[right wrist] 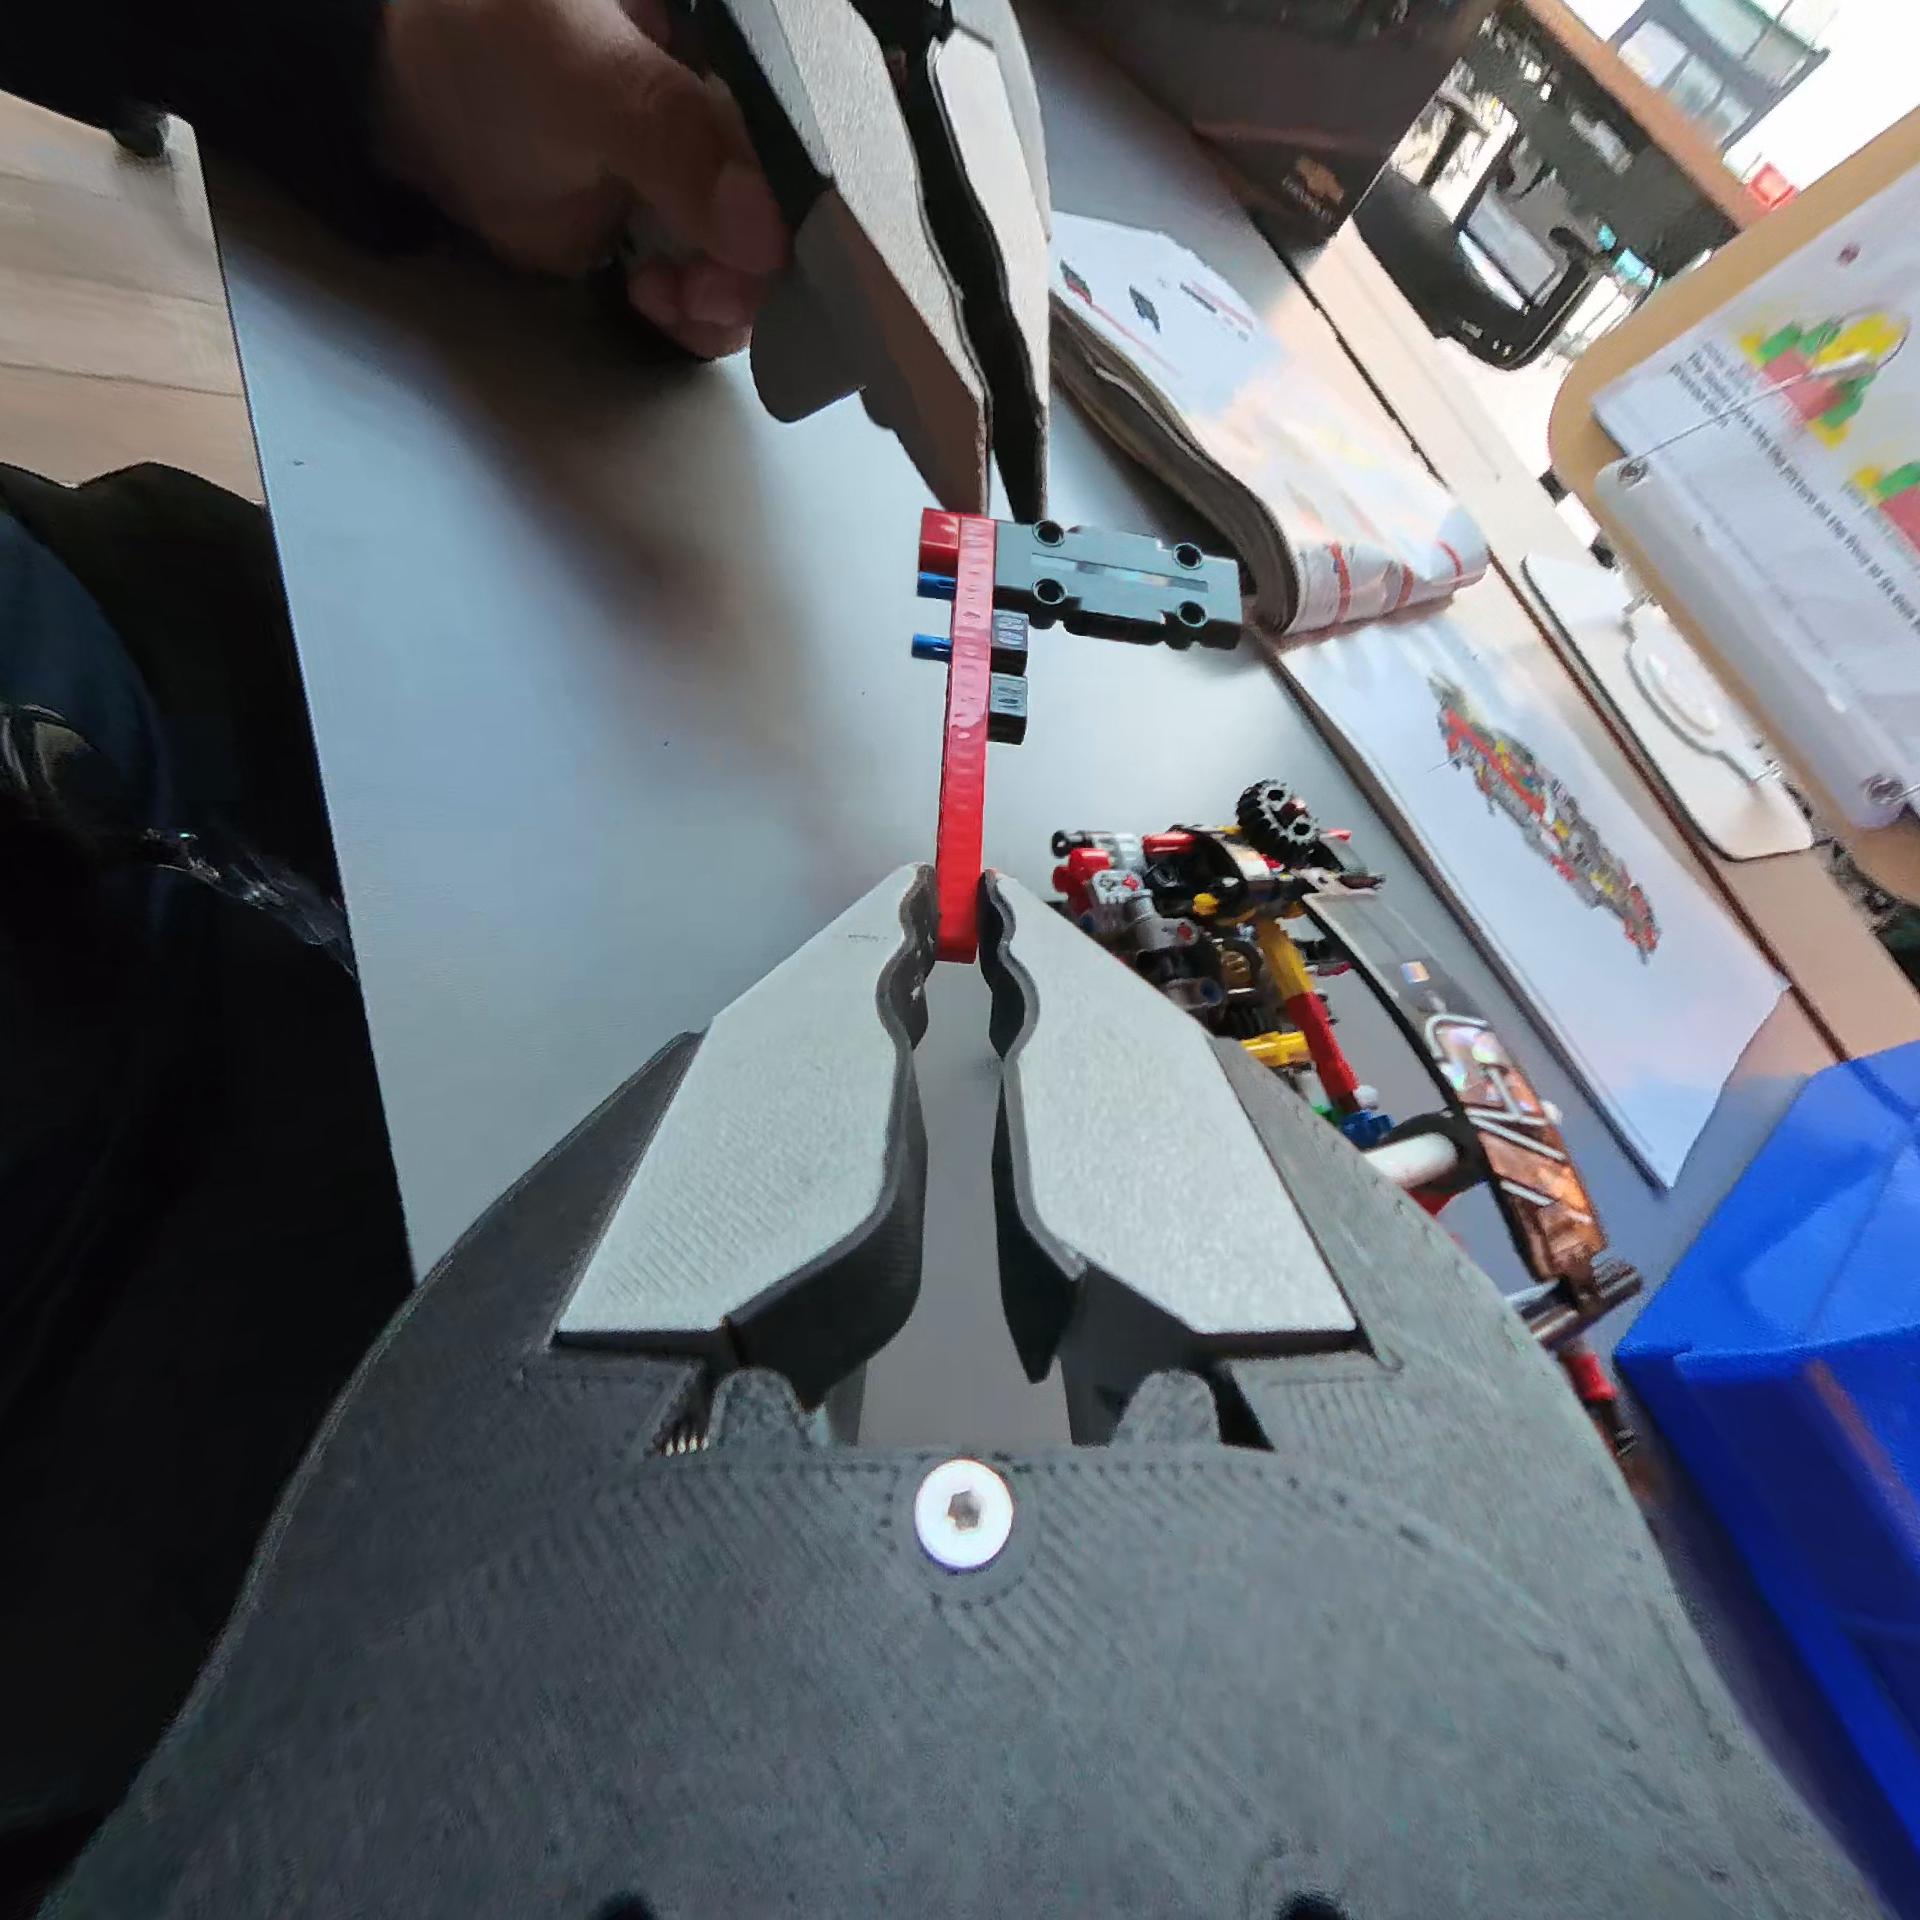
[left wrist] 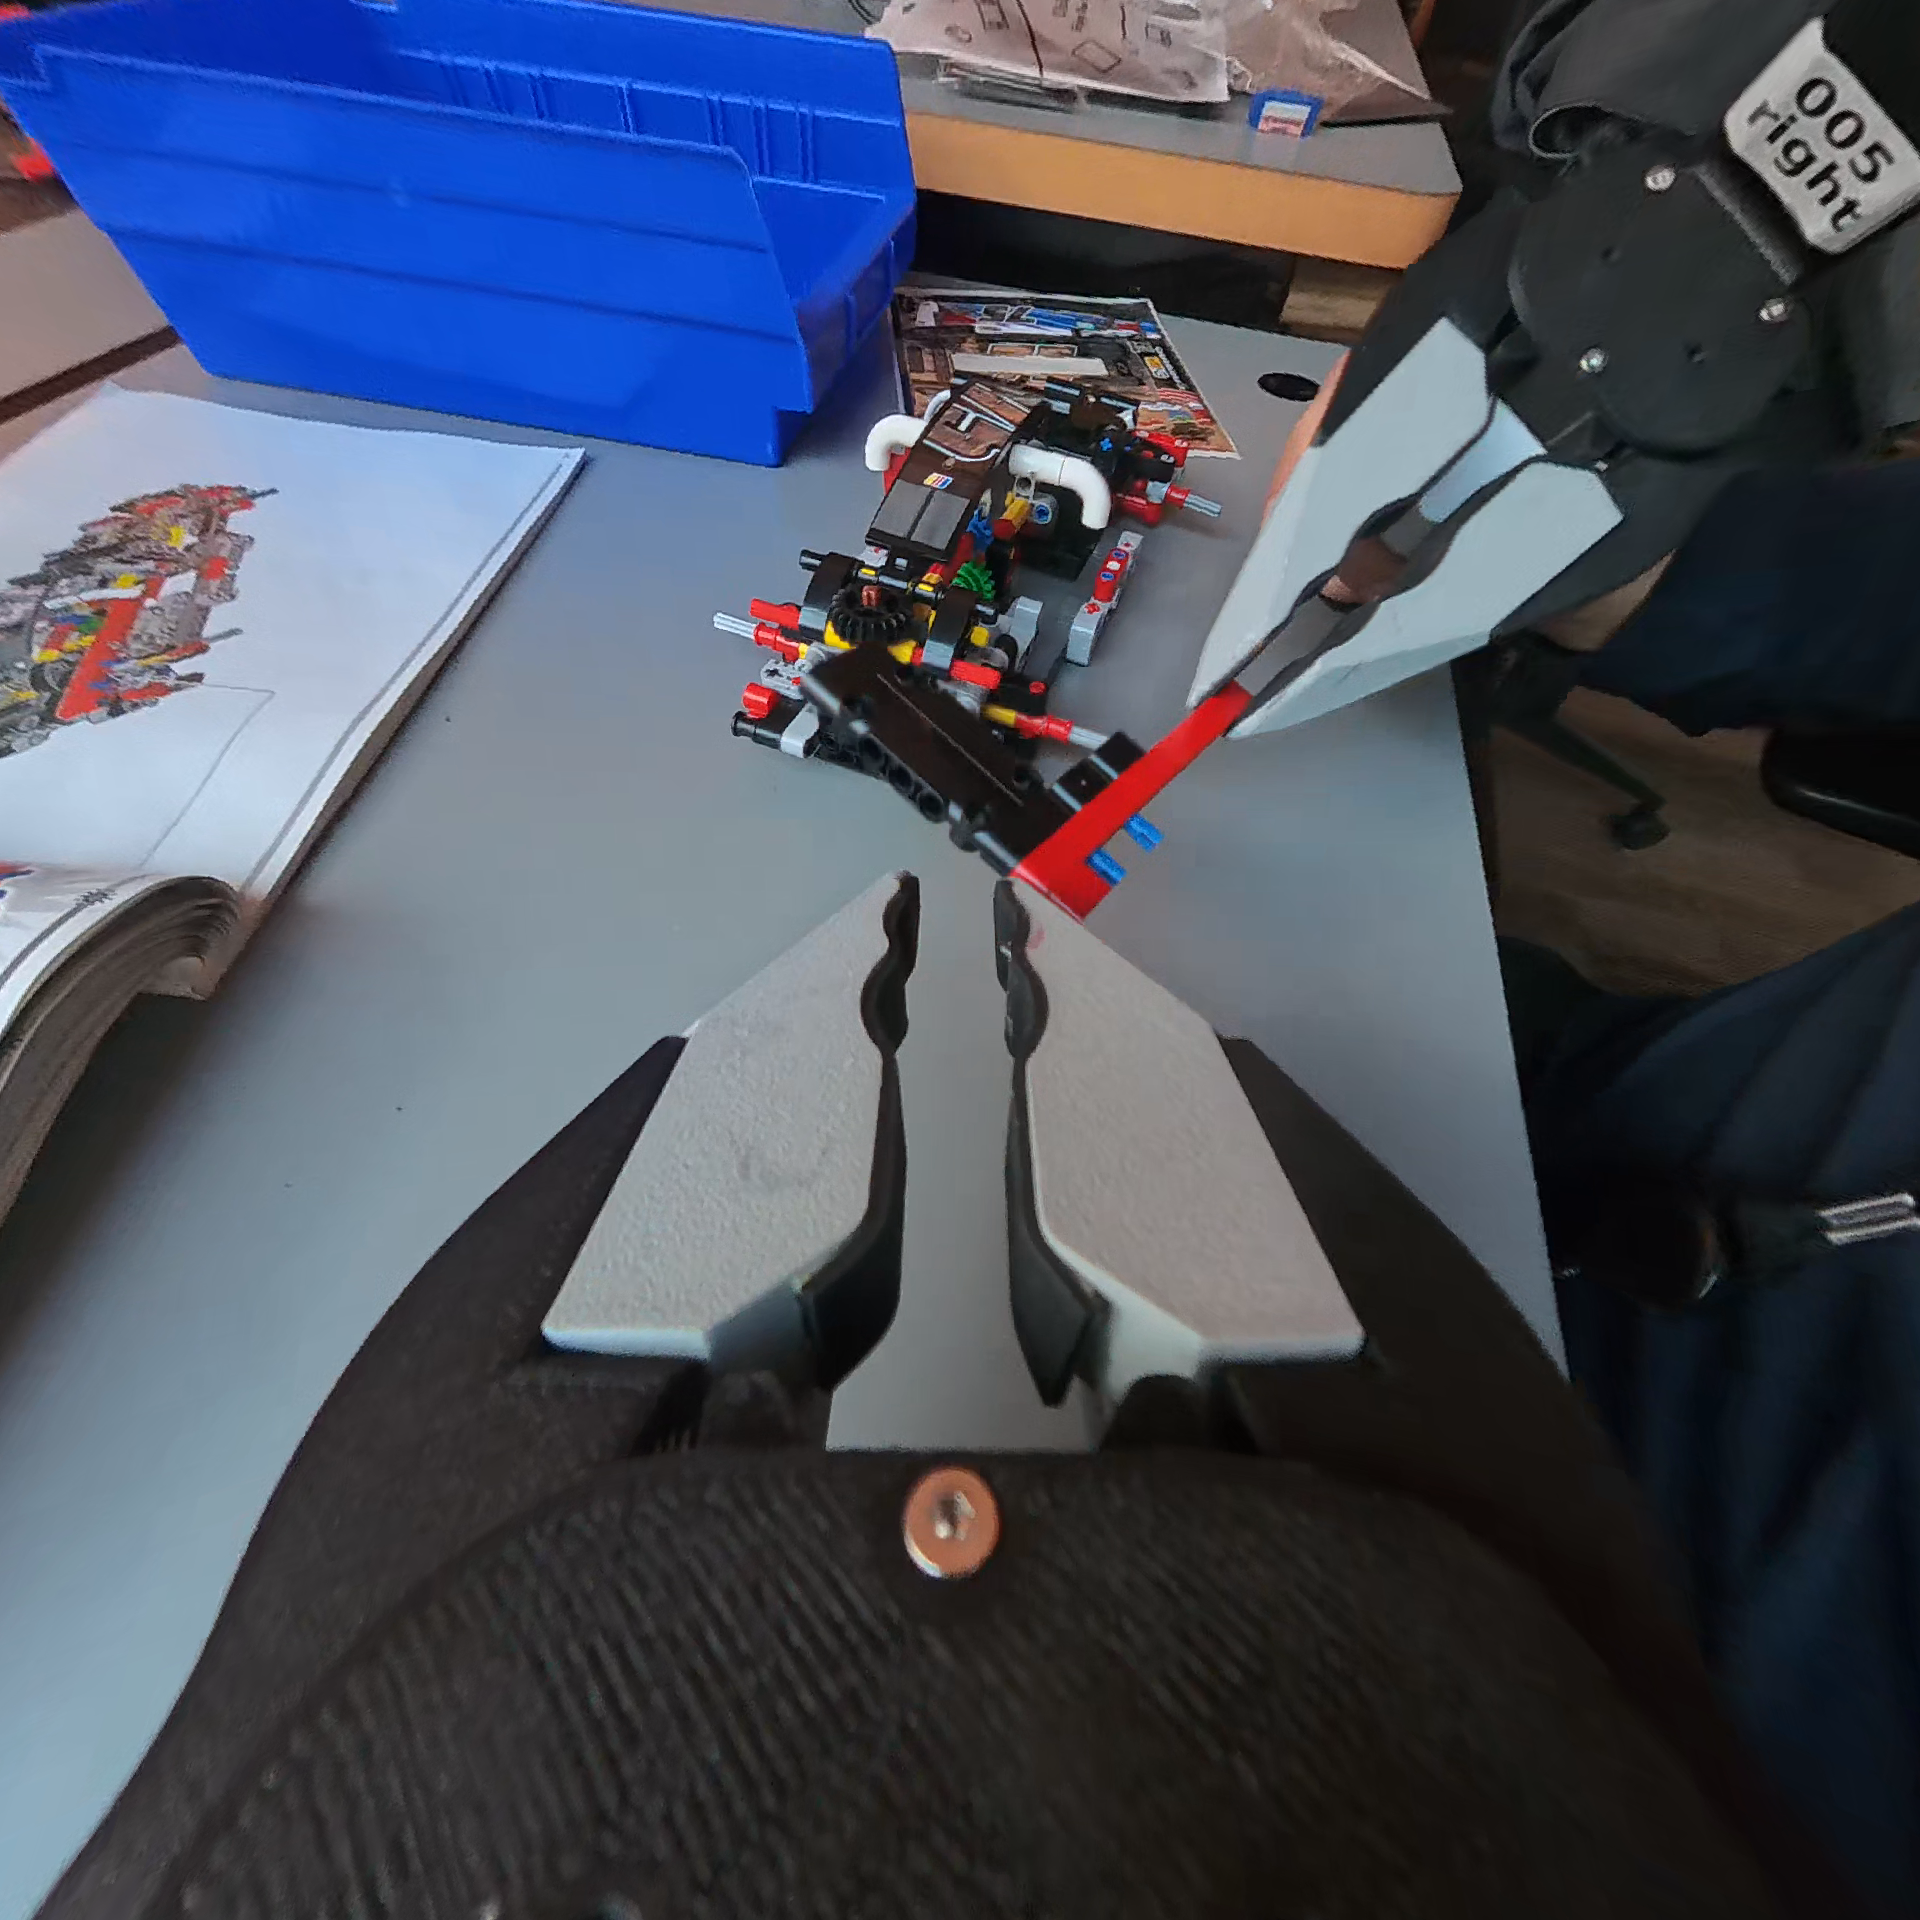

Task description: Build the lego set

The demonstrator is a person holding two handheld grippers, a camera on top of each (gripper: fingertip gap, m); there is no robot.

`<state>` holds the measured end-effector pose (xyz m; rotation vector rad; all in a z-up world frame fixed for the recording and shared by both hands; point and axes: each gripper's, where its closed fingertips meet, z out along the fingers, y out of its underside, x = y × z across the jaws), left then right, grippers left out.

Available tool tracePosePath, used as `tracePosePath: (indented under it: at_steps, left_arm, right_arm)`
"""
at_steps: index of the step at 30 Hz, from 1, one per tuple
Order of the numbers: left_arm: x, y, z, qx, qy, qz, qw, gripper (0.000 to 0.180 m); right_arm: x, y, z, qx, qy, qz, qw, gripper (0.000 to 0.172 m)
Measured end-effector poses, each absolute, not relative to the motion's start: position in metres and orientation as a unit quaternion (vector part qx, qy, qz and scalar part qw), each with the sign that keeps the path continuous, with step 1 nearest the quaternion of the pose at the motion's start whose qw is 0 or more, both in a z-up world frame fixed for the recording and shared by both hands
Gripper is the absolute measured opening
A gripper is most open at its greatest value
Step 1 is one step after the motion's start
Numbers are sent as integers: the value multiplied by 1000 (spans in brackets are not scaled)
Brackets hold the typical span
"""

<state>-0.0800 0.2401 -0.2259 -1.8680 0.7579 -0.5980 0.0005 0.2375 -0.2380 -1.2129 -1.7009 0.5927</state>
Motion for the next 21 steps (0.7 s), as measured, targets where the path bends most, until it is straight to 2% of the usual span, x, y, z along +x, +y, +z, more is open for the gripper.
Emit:
tracePosePath:
  at_steps: [8, 13, 21]
  left_arm:
    - [-87, 243, -215, -755, 298, -236, 534, 13]
    - [-94, 250, -213, -758, 277, -249, 535, 17]
    - [-86, 262, -221, -764, 309, -236, 514, 14]
  right_arm:
    - [-1, 251, -223, -450, -701, 277, 478, 5]
    - [3, 266, -186, -433, -669, 387, 463, 5]
    - [18, 367, -130, -477, -594, 384, 522, 5]
